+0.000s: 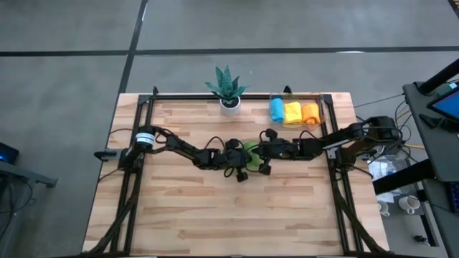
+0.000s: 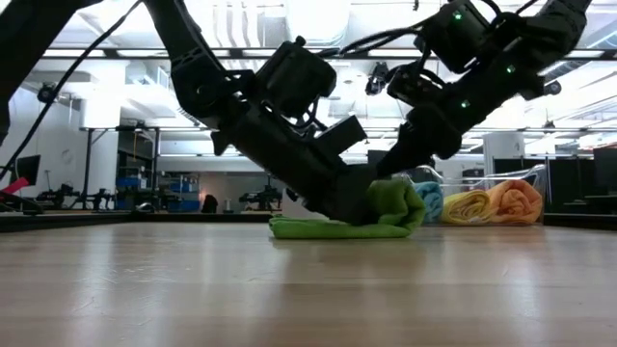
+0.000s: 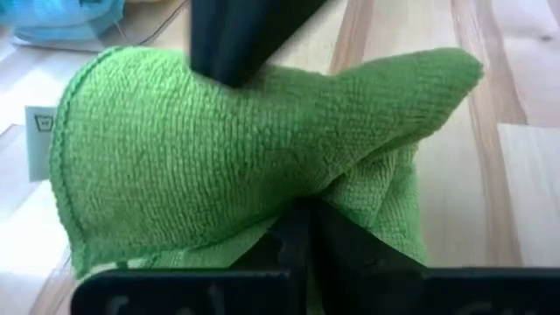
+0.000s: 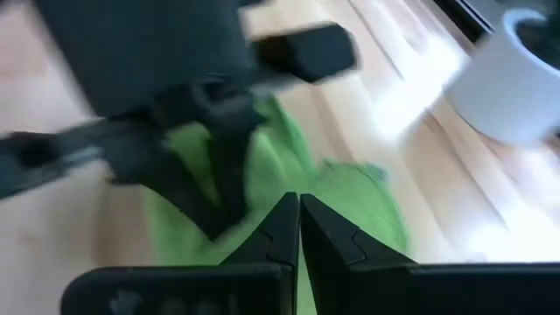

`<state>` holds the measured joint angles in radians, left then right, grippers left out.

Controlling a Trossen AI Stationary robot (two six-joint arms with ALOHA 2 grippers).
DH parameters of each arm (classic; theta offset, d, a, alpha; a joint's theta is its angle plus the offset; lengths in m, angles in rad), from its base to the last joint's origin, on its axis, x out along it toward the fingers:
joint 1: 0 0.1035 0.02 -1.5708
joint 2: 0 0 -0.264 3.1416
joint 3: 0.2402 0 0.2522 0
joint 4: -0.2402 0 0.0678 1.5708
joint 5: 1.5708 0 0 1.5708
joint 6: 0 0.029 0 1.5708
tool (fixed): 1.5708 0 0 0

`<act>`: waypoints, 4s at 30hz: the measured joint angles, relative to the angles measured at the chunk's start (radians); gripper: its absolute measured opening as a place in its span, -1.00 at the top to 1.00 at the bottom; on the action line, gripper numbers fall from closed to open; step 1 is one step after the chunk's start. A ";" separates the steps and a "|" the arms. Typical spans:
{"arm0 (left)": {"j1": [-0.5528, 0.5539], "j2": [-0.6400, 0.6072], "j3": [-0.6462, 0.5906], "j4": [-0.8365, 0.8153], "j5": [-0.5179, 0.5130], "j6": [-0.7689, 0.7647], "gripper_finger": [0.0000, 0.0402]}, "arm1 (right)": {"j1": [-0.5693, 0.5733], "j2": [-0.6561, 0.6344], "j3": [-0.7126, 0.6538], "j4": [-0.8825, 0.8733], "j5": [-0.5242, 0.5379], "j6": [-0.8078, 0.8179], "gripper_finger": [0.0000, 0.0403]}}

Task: Roll microfiber towels into tight, uniform cylinder then place into a basket
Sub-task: Roll the green microfiber cloth

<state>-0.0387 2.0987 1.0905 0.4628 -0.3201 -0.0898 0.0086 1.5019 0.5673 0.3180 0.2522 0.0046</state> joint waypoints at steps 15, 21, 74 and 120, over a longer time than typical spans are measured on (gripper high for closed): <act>0.000 0.000 0.000 0.001 0.001 -0.001 1.00 | 0.002 -0.018 0.040 -0.382 0.086 0.192 0.96; 0.000 0.000 0.009 0.007 0.038 -0.003 1.00 | 0.002 0.017 0.042 -0.254 0.038 0.153 0.96; 0.046 -0.101 -0.005 -0.171 -0.046 0.044 1.00 | 0.000 0.030 0.046 -0.107 -0.047 0.172 0.96; 0.052 -0.114 -0.008 -0.218 -0.319 0.237 1.00 | 0.000 0.249 0.138 0.011 -0.096 0.171 0.96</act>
<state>0.0132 1.9844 1.0821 0.2445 -0.6388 0.1472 0.0082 1.7512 0.7052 0.3289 0.1565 0.1761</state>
